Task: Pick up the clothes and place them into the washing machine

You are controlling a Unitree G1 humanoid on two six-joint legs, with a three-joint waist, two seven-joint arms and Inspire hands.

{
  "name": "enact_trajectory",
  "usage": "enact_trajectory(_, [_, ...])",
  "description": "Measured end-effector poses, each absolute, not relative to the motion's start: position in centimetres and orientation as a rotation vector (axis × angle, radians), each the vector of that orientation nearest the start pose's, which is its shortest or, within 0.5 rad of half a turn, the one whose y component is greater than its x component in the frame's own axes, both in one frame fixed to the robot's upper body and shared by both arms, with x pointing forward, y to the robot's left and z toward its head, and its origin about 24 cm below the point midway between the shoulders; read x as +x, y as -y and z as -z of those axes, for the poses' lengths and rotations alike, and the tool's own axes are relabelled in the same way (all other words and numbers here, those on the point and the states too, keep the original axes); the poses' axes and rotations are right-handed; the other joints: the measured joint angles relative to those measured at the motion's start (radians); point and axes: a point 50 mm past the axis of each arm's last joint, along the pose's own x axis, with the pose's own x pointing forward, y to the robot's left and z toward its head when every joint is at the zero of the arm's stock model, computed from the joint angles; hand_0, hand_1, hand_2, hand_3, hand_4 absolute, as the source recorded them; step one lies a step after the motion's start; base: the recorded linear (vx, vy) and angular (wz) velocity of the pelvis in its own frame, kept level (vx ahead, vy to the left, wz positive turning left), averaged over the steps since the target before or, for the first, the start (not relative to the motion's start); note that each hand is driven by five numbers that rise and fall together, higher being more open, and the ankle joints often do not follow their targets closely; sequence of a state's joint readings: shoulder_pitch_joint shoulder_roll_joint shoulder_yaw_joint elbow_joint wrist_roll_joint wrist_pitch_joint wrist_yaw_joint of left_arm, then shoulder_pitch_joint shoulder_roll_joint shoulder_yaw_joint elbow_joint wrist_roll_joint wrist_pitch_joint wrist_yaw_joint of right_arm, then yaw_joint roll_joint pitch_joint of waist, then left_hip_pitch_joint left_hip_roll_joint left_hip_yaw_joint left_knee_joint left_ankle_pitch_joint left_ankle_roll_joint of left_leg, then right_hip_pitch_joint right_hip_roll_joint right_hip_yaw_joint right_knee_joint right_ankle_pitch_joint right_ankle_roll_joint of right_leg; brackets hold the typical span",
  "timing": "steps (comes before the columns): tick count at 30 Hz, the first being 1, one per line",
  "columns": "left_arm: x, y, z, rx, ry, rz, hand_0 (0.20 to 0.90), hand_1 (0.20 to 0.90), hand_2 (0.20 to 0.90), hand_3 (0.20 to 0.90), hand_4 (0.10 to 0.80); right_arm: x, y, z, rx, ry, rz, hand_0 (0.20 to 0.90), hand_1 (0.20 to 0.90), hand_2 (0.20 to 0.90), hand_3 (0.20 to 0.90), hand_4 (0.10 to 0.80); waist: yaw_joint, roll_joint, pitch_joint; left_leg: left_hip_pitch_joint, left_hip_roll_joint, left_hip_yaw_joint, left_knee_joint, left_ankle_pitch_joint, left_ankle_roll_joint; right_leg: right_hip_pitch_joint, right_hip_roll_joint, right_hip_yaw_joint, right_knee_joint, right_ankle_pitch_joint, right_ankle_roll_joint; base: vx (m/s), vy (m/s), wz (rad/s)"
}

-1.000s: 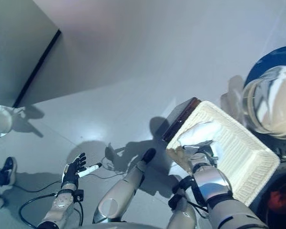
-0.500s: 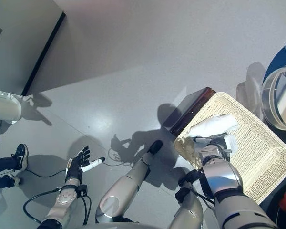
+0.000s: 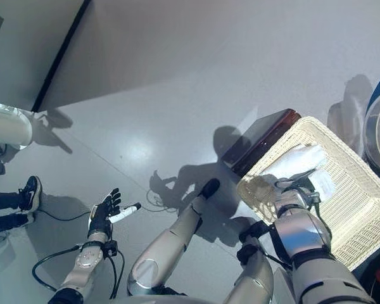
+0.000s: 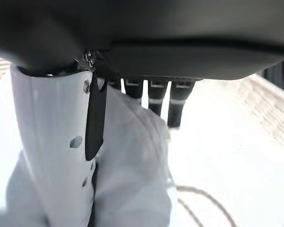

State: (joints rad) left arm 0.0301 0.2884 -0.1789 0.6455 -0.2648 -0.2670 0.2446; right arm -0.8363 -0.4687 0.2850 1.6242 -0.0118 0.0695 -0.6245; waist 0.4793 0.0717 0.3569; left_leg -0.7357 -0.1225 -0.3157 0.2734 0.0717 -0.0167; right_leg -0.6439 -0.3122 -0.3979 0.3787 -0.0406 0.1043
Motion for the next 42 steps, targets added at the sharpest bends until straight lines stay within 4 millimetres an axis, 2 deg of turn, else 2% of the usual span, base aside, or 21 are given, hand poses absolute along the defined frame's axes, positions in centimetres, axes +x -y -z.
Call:
enact_trajectory(13, [20.2,-21.6,7.4,0.142,-0.417,-0.232,0.900,0.900,0.900,0.900,0.800,32.0,30.5,-2.2,-0.873,-0.589,0.717,0.200,0.200,0.200,0.200,0.300,-0.025,0.001,0.020,0.014,0.004,0.036,0.034,-0.010,0.013,-0.002,0.010,0.060,0.009,0.005,-0.006,-0.015,0.018,-0.07])
enact_trajectory(18, [19.7,-21.9,8.1,0.152,-0.452,-0.239,0.900,0.900,0.900,0.900,0.800,31.2,30.5,-1.1,-0.814,-0.630,0.725,0.200,0.200,0.200,0.200,0.300,-0.034,0.003,0.028,0.068,0.006,0.063,0.032,-0.018,0.023,0.041,0.012,0.089,-0.005,0.014,-0.001,0.000,0.017,-0.13])
enact_trajectory(22, [18.3,-22.7,9.6,0.176,-0.542,-0.268,0.900,0.900,0.900,0.900,0.800,30.7,30.7,-0.5,-0.712,-0.629,0.762,0.200,0.200,0.200,0.200,0.300,-0.087,0.005,0.026,0.124,0.007,0.095,0.017,-0.023,0.032,0.098,0.019,0.119,-0.064,0.044,0.015,0.018,0.038,-0.22])
enact_trajectory(24, [17.2,-23.3,10.5,0.192,-0.606,-0.288,0.900,0.900,0.900,0.900,0.800,30.3,30.9,-0.2,-0.612,-0.616,0.796,0.200,0.200,0.200,0.200,0.300,-0.114,0.003,0.021,0.157,0.010,0.129,0.008,-0.030,0.043,0.128,0.031,0.157,-0.110,0.061,0.027,-0.097,0.100,-0.44])
enact_trajectory(25, [16.8,-23.5,11.0,0.199,-0.633,-0.296,0.900,0.900,0.900,0.900,0.800,30.2,31.1,-0.2,-0.576,-0.612,0.815,0.200,0.200,0.200,0.200,0.300,-0.134,0.000,0.017,0.169,0.011,0.155,0.006,-0.029,0.055,0.140,0.031,0.171,-0.131,0.093,0.020,-0.082,0.131,-0.55])
enact_trajectory(26, [16.3,-23.8,11.3,0.200,-0.656,-0.311,0.900,0.900,0.900,0.900,0.800,30.2,31.3,-0.2,-0.526,-0.601,0.833,0.200,0.200,0.200,0.200,0.300,-0.151,0.001,0.014,0.183,0.011,0.171,-0.001,-0.032,0.059,0.154,0.032,0.184,-0.157,0.108,0.032,0.017,0.082,-0.52])
enact_trajectory(29, [15.8,-24.3,11.6,0.192,-0.685,-0.341,0.900,0.900,0.900,0.900,0.800,30.1,31.1,0.1,-0.378,-0.572,0.879,0.200,0.200,0.200,0.200,0.300,-0.200,-0.005,-0.006,0.210,0.022,0.224,-0.017,-0.036,0.066,0.174,0.039,0.213,-0.217,0.131,0.039,0.010,0.059,-0.46])
enact_trajectory(30, [15.4,-24.5,11.9,0.184,-0.705,-0.353,0.900,0.900,0.900,0.900,0.800,29.9,30.8,0.5,-0.272,-0.543,0.892,0.200,0.200,0.200,0.200,0.300,-0.199,-0.004,-0.012,0.225,0.026,0.245,-0.020,-0.042,0.075,0.186,0.045,0.236,-0.235,0.139,0.042,-0.009,0.043,-0.75])
enact_trajectory(32, [14.7,-24.5,12.3,0.152,-0.734,-0.376,0.900,0.900,0.900,0.900,0.800,28.7,29.9,2.2,-0.010,-0.476,0.910,0.200,0.200,0.200,0.200,0.300,-0.241,-0.008,-0.036,0.261,0.039,0.298,-0.034,-0.054,0.082,0.201,0.050,0.266,-0.262,0.143,0.045,-0.007,0.039,-0.68])
enact_trajectory(33, [14.5,-24.5,12.4,0.146,-0.739,-0.378,0.900,0.900,0.900,0.900,0.800,28.6,29.6,2.4,0.041,-0.464,0.911,0.200,0.200,0.200,0.200,0.300,-0.242,-0.005,-0.043,0.264,0.040,0.303,-0.035,-0.056,0.083,0.205,0.051,0.270,-0.267,0.145,0.046,-0.001,0.029,-0.41])
enact_trajectory(35, [13.7,-24.5,12.8,0.123,-0.758,-0.388,0.900,0.900,0.900,0.900,0.800,27.4,28.8,4.2,0.274,-0.470,0.968,0.200,0.200,0.200,0.200,0.300,-0.276,-0.002,-0.066,0.284,0.044,0.330,-0.036,-0.070,0.083,0.206,0.053,0.289,-0.272,0.159,0.043,-0.018,0.004,-0.43])
enact_trajectory(36, [13.5,-24.2,13.0,0.105,-0.767,-0.391,0.900,0.900,0.900,0.900,0.800,26.7,28.4,5.0,0.403,-0.464,1.004,0.200,0.200,0.200,0.200,0.300,-0.282,0.000,-0.070,0.293,0.053,0.349,-0.035,-0.080,0.082,0.205,0.059,0.305,-0.275,0.160,0.044,-0.024,0.004,-0.62])
enact_trajectory(39, [13.0,-23.2,13.5,0.053,-0.775,-0.368,0.900,0.900,0.900,0.900,0.800,25.1,27.7,6.7,0.626,-0.460,1.073,0.200,0.200,0.200,0.200,0.300,-0.306,0.012,-0.081,0.296,0.065,0.389,-0.026,-0.093,0.075,0.183,0.073,0.326,-0.275,0.187,0.040,-0.015,0.026,-0.52])
enact_trajectory(42, [11.8,-21.6,14.5,-0.004,-0.833,-0.361,0.900,0.900,0.900,0.900,0.800,25.5,26.6,6.6,0.802,-0.376,1.090,0.200,0.200,0.200,0.200,0.300,-0.306,0.037,-0.076,0.292,0.102,0.448,0.025,-0.132,0.069,0.155,0.113,0.396,-0.269,0.198,0.026,-0.023,-0.022,-0.77])
